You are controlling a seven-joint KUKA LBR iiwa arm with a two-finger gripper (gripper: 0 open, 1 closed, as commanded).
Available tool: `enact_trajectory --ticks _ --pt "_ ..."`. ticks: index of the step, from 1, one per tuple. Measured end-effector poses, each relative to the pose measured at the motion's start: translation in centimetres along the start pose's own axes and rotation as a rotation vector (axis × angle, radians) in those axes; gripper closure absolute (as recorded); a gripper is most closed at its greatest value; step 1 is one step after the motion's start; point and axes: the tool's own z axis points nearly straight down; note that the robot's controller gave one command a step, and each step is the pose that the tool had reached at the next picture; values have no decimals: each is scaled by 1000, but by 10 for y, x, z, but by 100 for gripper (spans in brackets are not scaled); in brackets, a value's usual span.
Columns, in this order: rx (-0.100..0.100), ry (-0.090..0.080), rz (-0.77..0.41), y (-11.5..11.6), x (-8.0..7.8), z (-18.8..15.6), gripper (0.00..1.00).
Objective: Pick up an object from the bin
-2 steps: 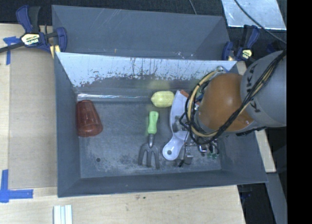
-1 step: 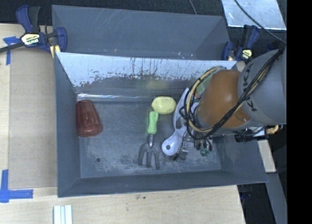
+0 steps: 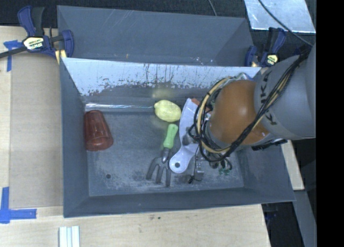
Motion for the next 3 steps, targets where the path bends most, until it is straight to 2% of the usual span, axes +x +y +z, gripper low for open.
enact_trajectory --ticks 1,2,3 --pt "1 -2 176 -3 9 0 0" --pt "-1 -7 31 18 -2 0 0" --pt "2 -8 166 15 10 -1 100"
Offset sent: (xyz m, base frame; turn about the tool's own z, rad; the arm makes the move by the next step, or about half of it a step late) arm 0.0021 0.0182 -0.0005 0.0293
